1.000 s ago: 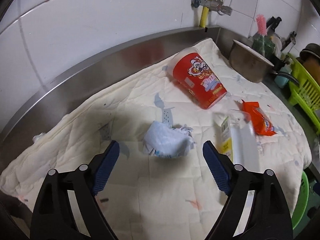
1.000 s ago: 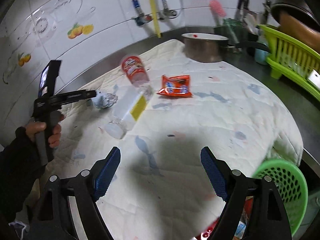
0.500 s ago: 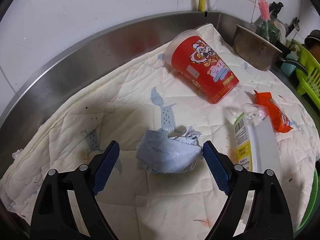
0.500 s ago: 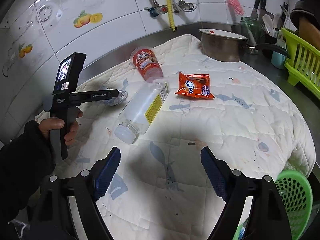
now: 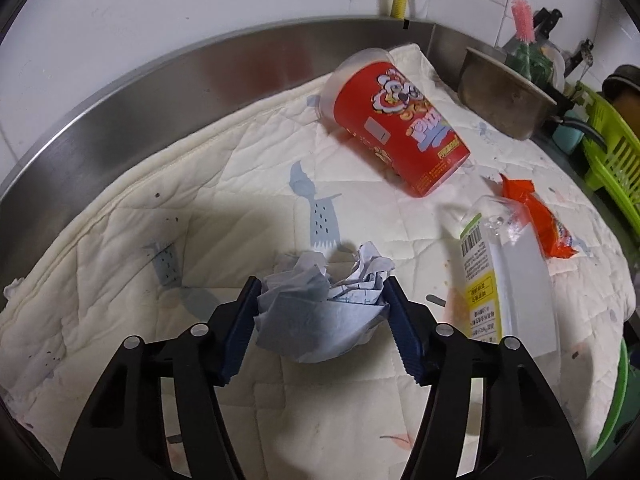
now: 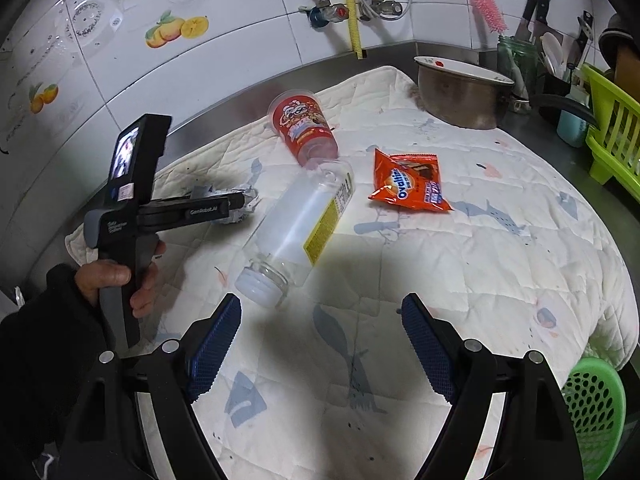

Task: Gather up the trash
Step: 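Grasp the clear plastic bottle with the right tool while the left tool holds the paper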

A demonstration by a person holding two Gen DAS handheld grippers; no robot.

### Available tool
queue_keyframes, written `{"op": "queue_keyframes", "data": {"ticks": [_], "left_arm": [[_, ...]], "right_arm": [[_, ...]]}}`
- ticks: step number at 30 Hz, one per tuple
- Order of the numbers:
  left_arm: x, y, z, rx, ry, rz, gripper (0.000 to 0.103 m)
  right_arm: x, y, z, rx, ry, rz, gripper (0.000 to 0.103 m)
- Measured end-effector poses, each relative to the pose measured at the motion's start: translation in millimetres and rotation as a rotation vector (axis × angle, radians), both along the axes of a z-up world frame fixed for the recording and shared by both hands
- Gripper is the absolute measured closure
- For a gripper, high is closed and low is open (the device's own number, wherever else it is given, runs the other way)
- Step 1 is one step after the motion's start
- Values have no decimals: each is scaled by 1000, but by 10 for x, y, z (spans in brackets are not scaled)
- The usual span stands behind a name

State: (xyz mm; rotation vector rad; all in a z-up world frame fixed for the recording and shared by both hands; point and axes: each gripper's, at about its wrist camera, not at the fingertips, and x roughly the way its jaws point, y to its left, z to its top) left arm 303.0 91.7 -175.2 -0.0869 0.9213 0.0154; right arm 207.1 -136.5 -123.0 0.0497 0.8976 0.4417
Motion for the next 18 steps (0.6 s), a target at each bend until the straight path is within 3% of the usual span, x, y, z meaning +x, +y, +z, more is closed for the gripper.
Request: {"op": "queue_keyframes", "data": {"ticks": [11, 18], "left_arm": [[-476, 337, 395, -60, -102, 80, 45], [-741, 550, 519, -82, -134, 126, 45]], "right_arm": [[475, 453, -75, -2, 63, -32, 24], [796, 735, -256, -35, 124, -111, 24]]}}
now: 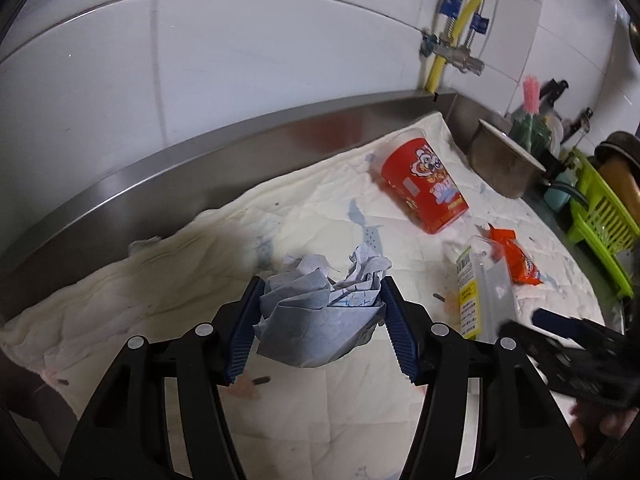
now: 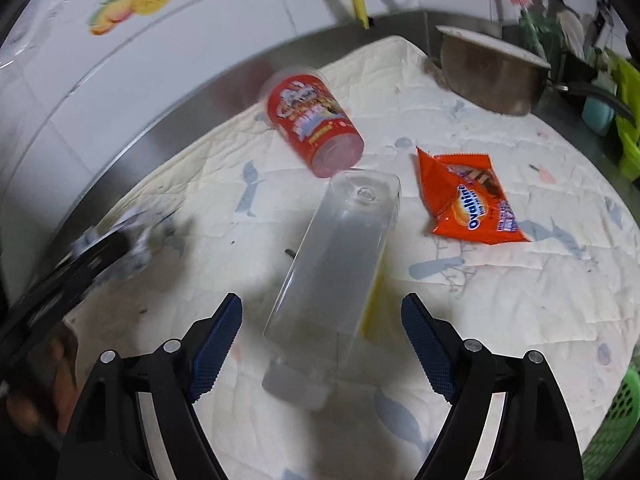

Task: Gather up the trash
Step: 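Grasp the clear plastic bottle with the right tool while the left tool holds the paper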

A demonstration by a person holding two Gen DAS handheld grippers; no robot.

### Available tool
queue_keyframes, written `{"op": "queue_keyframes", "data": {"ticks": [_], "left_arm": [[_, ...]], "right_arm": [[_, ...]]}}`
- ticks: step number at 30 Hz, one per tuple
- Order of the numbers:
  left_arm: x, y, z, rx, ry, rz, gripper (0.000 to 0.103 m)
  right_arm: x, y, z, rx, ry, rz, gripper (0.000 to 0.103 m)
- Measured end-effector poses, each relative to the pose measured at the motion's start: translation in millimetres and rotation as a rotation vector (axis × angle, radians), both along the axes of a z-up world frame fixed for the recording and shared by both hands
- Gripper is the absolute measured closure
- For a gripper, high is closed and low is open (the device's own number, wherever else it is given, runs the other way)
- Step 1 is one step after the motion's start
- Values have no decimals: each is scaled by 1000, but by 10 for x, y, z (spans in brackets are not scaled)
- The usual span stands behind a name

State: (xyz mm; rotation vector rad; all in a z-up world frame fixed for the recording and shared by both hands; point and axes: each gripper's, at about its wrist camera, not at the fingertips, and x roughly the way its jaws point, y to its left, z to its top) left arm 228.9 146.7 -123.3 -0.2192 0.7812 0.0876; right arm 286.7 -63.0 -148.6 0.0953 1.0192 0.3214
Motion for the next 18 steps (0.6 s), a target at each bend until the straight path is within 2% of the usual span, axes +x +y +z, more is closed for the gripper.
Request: {"op": "queue_keyframes", "data": {"ticks": [10, 14, 18], "left_arm": [[-177, 77, 38, -26, -18, 6, 45], [-203, 55, 61, -20, -23, -3, 45], [-219, 28, 69, -21, -22, -12, 45]], "right_arm": [[277, 184, -249, -54, 76, -86, 31], [317, 138, -358, -59, 101, -111, 41], [309, 110, -362, -47, 102, -113, 44]]}}
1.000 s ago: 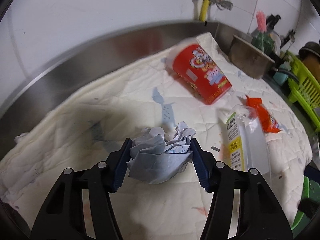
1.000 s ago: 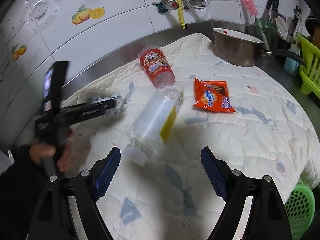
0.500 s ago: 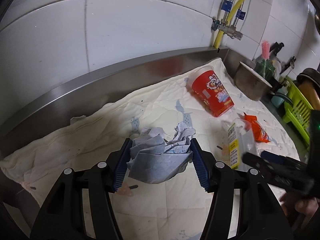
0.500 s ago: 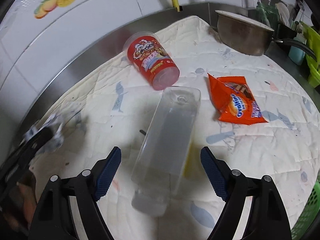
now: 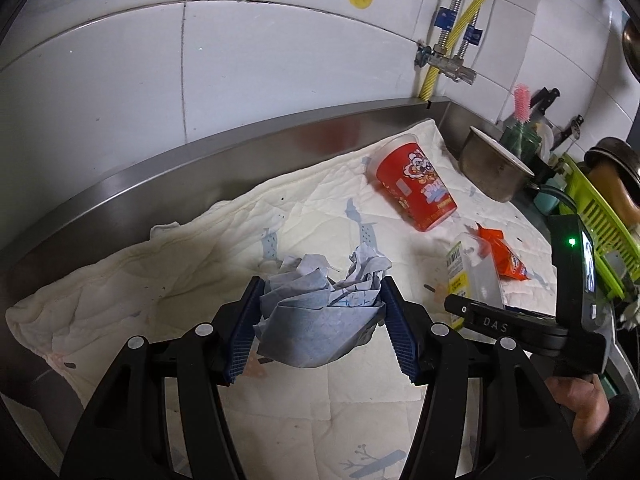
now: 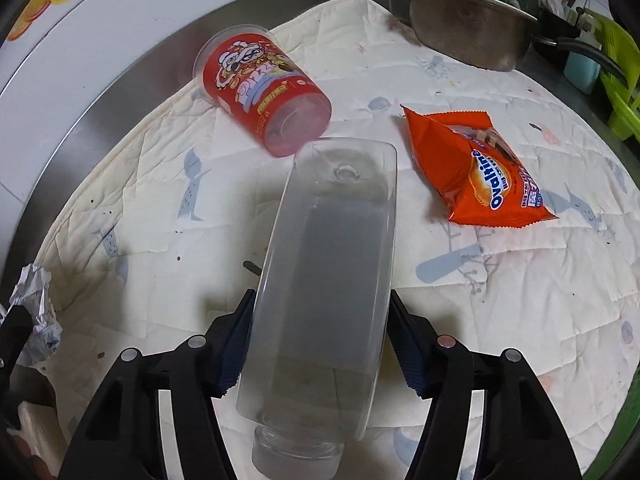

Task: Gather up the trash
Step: 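Grasp the clear plastic bottle with the right tool while the left tool holds the paper, then carry the paper and bottle into the green basket and open both tools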

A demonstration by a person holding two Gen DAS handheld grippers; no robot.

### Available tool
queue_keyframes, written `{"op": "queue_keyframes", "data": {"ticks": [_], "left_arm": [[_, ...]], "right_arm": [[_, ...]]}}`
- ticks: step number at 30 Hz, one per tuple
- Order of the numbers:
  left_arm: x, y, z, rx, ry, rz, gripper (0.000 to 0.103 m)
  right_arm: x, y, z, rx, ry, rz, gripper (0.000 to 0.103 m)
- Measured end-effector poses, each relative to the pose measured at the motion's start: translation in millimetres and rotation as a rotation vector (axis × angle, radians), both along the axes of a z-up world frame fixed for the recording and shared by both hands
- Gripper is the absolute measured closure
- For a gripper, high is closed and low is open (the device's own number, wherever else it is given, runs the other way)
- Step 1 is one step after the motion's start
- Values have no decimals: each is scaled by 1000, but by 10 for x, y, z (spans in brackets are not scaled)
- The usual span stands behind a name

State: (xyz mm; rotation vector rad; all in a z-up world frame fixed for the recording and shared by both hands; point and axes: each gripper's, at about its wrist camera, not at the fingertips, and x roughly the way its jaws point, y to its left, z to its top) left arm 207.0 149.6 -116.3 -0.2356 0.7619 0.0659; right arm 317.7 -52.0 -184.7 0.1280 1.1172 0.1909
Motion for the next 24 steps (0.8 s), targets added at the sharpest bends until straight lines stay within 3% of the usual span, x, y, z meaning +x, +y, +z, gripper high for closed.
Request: {"op": "queue_keyframes", "data": {"ticks": [5, 14, 19, 24], "left_arm": [[-21, -55, 25, 7, 0, -14, 45], [-87, -267, 75, 4, 5, -64, 45], [-172, -605, 173, 18, -10, -142, 45], [-239, -1099, 261, 15, -25, -251, 45]], "right_arm": [[-103, -68, 55, 27, -10, 23, 51], [-620, -534, 364, 101, -84, 35, 51], [-1172, -1159, 585, 112, -166, -39, 51], [-1712, -1947, 574, 70, -175, -185, 51]]}}
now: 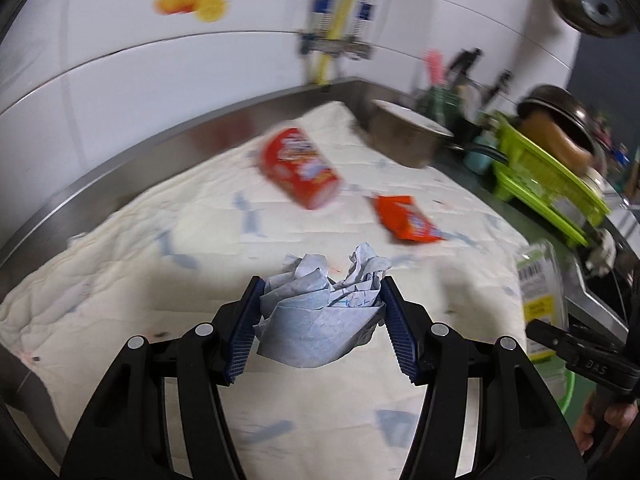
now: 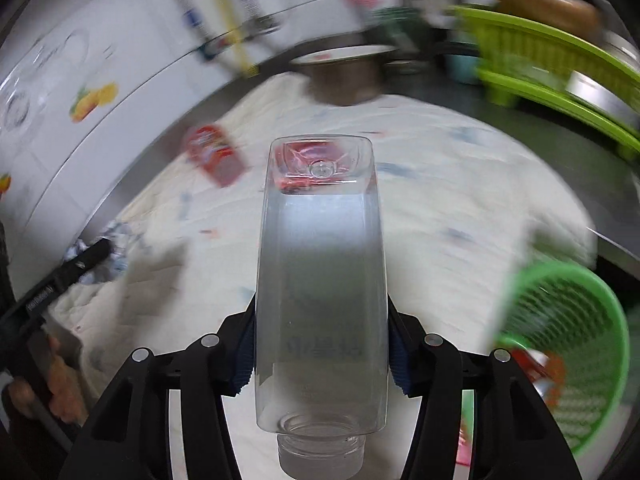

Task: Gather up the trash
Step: 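Carry the paper and bottle into the green basket and open both tools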

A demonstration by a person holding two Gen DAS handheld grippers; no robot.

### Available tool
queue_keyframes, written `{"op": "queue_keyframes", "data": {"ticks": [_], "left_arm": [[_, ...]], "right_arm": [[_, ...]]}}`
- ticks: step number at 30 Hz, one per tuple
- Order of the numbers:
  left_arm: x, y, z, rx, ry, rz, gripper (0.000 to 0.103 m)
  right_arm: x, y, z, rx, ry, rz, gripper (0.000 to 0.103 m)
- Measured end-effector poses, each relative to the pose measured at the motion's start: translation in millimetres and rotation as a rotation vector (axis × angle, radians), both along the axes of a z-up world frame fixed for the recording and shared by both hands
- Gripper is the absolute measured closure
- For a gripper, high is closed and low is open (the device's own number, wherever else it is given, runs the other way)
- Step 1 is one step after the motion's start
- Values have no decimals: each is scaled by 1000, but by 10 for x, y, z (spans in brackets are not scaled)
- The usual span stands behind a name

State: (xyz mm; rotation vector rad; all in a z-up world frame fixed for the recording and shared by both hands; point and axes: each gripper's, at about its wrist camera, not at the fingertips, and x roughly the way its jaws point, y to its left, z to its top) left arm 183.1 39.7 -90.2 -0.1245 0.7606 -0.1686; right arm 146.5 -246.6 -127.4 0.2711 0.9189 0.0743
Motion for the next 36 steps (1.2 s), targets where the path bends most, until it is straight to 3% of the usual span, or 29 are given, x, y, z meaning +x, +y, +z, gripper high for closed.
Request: {"op": "queue_keyframes", "data": {"ticks": [7, 13, 27, 36], "left_arm": [[-83, -742, 2, -9, 17, -152, 45], [-175, -1304, -40, -2, 44, -257, 45], [-313, -2154, -218, 46, 102, -426, 45], [-392, -2644, -381, 63, 140, -518, 45]], "right_arm": [[-447, -1038, -499, -156, 125, -163, 51], [-572, -1659, -993, -168, 247, -254, 51], [-645, -2091, -1430, -139, 331, -323, 50], [-727, -2189, -1362, -116, 297, -338, 50]]}}
